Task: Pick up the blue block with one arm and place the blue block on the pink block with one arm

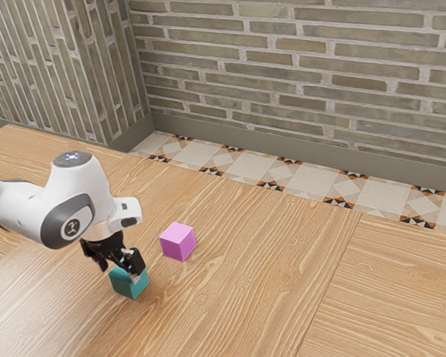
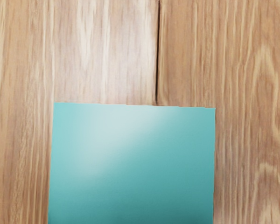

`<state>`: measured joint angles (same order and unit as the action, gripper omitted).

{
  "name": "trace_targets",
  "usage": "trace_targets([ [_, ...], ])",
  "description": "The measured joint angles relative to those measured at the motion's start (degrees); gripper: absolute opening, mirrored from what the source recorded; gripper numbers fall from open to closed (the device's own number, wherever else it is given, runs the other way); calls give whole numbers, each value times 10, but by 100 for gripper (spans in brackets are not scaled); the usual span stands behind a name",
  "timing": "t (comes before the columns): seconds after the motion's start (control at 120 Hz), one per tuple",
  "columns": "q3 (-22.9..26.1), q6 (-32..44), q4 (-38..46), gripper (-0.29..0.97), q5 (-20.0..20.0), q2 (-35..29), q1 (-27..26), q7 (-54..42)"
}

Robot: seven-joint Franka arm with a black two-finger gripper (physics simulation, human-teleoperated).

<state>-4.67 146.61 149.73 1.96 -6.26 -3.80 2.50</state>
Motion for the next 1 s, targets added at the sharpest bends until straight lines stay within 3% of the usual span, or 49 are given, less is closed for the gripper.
trace_targets([
  [0.75,1,52,-25,68,-1,81,3,-50],
  [1.0,8,62,-35,38,1,79,3,-43],
])
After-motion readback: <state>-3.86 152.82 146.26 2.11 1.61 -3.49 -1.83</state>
